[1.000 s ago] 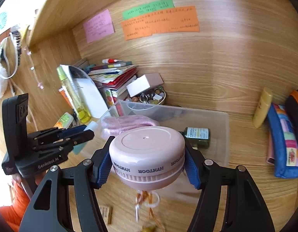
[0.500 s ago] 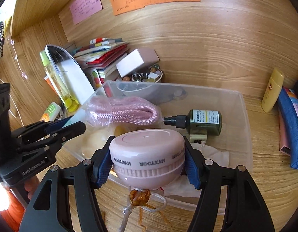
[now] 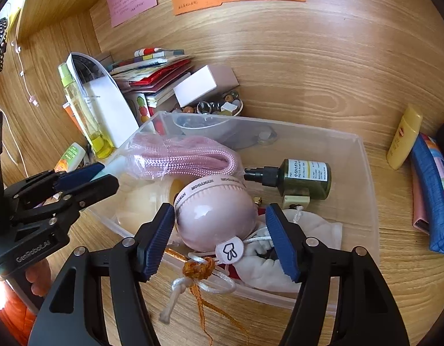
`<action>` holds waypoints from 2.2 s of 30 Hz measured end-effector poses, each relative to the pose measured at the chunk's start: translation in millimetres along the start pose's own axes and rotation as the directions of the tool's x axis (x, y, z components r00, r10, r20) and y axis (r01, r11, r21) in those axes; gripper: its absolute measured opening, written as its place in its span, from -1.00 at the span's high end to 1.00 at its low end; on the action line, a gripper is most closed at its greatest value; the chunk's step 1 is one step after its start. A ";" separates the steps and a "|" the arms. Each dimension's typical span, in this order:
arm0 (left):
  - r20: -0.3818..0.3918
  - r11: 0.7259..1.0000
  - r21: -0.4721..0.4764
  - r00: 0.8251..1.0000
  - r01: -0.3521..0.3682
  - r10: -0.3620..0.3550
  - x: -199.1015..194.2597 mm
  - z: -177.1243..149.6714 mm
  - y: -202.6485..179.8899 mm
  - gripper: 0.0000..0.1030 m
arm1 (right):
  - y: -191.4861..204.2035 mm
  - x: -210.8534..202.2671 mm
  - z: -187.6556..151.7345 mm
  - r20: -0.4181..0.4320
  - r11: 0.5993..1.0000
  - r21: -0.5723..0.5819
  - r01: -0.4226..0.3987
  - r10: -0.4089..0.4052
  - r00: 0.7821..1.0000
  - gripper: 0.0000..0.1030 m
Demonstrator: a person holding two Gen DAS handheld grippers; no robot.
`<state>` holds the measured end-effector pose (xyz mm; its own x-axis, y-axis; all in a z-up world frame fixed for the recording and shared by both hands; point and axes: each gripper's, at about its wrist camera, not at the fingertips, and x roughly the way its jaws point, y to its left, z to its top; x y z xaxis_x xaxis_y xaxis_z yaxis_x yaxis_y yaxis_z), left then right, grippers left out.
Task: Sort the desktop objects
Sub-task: 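Open both grippers to drop the tube and compact into the box, then grasp the beige eraser with the left gripper while the right gripper grasps the tassel beads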
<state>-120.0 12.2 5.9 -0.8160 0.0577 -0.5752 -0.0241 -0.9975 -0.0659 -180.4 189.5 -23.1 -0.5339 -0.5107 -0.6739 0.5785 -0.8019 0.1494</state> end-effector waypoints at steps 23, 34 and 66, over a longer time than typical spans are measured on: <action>-0.062 0.999 0.038 0.998 0.016 -0.014 -37.2 -28.1 -9.7 -0.46 | -8.9 -60.5 -48.8 0.011 1.000 -0.002 0.031 -0.031 0.999 -0.64; -0.200 0.993 0.083 0.978 0.081 -0.063 -25.6 -58.7 -27.3 -0.63 | -8.6 -59.1 -92.5 -0.087 0.998 -0.036 0.060 -0.063 0.994 -0.65; -0.337 0.952 0.235 0.935 0.196 -0.109 1.3 -81.1 -63.4 -0.56 | 13.2 -35.8 -114.8 -0.199 0.984 -0.176 0.011 -0.047 0.979 -0.18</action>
<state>-72.6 78.7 -56.7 -0.5656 0.1763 -0.8056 -0.3189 -0.9477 0.0165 -82.9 232.8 -80.0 -0.4270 -0.4009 -0.8105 0.6721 -0.7403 0.0121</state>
